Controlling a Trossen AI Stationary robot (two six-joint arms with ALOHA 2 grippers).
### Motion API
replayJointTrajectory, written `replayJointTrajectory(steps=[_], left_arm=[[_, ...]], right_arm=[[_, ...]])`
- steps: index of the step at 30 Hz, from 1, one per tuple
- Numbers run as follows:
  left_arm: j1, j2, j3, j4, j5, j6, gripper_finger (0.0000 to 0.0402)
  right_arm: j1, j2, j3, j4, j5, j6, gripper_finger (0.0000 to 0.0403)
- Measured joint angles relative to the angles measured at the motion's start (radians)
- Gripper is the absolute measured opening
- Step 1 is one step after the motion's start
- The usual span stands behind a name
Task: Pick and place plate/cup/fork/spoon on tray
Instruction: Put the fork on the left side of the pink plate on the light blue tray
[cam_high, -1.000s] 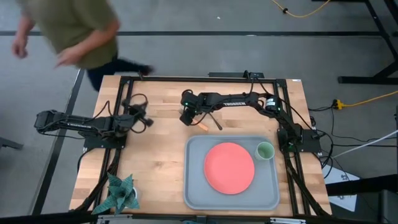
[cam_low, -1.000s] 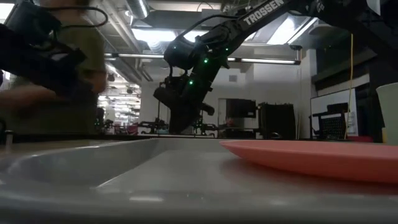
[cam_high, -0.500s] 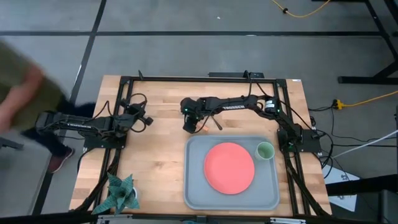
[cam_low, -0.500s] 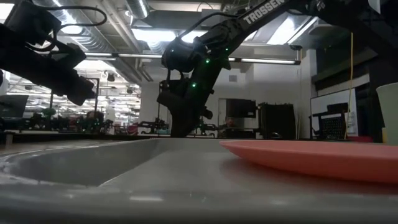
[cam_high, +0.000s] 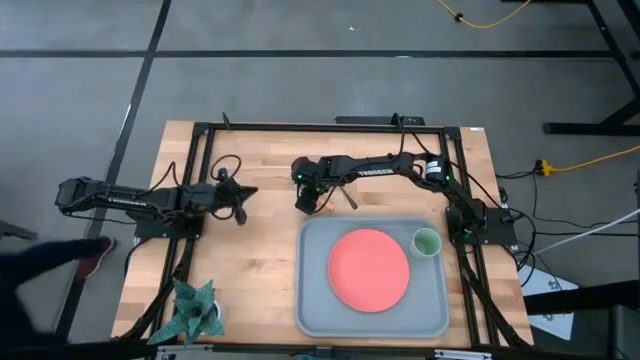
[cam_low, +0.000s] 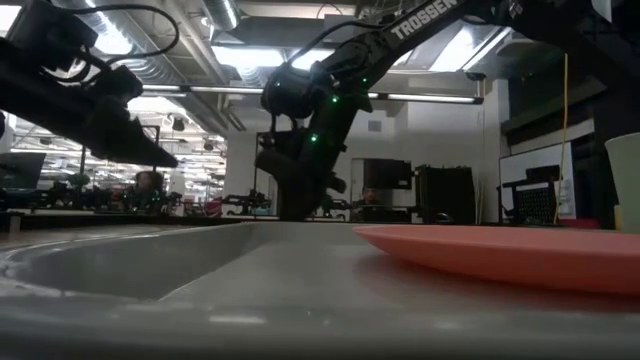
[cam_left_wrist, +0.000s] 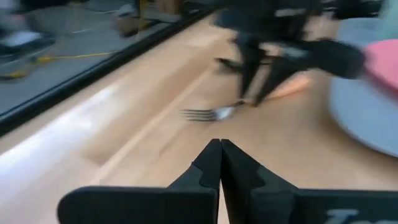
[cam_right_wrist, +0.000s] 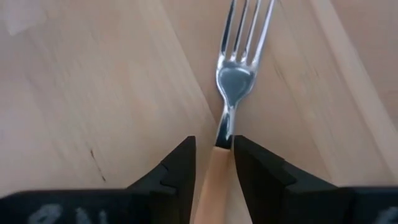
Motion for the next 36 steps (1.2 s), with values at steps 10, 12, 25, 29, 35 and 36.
replayJointTrajectory(steps=[10,12,25,29,35,36], left_arm=[[-0.105,-0.003,0.000,-0.004,0.086,0.071,0.0000],[-0.124,-0.012,0.000,-0.004,0.077,0.091,0.0000],[-0.163,-0.077,0.000,0.003,0.173,0.243,0.0000],[-0.163,-0.077,0.000,0.004,0.173,0.243,0.0000],[-0.163,-0.077,0.000,0.003,0.173,0.243,0.0000],[-0.163,-0.077,0.000,0.003,0.173,0.243,0.0000]], right_arm=[[0.000,0.000,0.000,-0.053,0.001,0.000,0.0115],[0.000,0.000,0.000,-0.052,0.001,0.000,0.0115],[0.000,0.000,0.000,-0.064,0.001,0.000,0.0115],[0.000,0.000,0.000,-0.065,0.001,-0.001,0.0115],[0.003,0.000,0.000,-0.065,0.001,-0.001,0.0115],[0.004,0.000,0.000,-0.065,0.001,-0.002,0.0115]])
